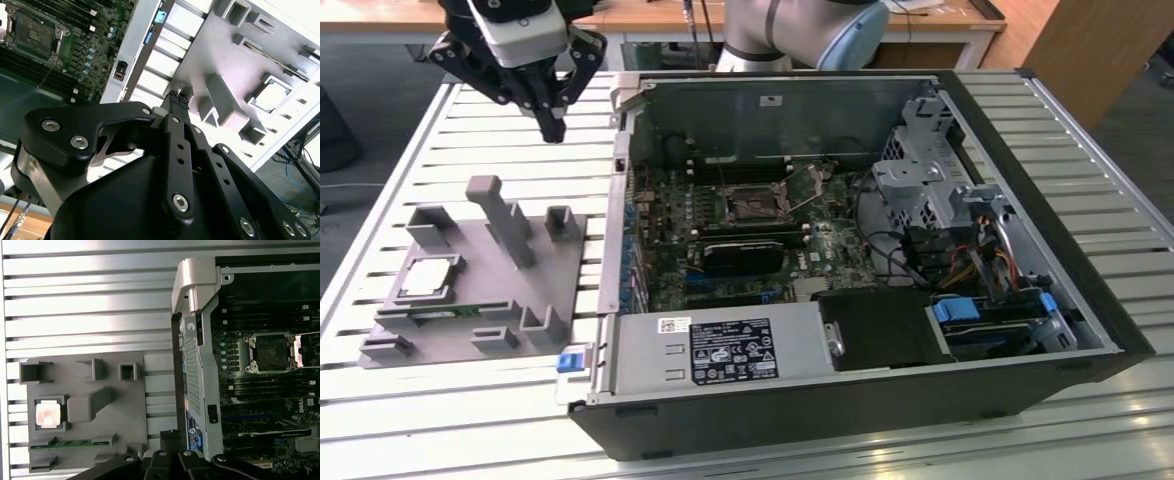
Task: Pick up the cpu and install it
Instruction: 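Reach for the cpu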
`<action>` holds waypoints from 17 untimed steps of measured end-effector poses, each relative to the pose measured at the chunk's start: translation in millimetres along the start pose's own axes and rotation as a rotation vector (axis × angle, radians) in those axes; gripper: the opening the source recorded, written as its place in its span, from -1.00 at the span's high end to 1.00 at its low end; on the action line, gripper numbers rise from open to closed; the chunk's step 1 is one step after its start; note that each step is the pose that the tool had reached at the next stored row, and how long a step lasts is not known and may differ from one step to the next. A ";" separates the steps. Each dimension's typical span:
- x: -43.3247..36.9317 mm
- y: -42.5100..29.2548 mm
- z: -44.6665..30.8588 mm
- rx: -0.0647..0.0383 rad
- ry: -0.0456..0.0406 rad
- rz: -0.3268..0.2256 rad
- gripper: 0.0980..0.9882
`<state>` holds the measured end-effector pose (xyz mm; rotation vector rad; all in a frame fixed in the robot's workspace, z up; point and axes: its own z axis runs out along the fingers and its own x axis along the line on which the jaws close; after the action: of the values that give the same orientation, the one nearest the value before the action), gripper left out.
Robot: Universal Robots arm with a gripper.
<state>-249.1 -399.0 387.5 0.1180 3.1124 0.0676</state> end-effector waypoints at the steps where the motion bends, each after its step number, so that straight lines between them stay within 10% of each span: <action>1: 1.0 -0.1 0.0 0.000 0.0001 0.000 0.98; 17: 17.0 -1.3 0.7 0.000 0.0001 0.000 0.98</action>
<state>-266.0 -398.9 386.3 0.1181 3.1125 0.0676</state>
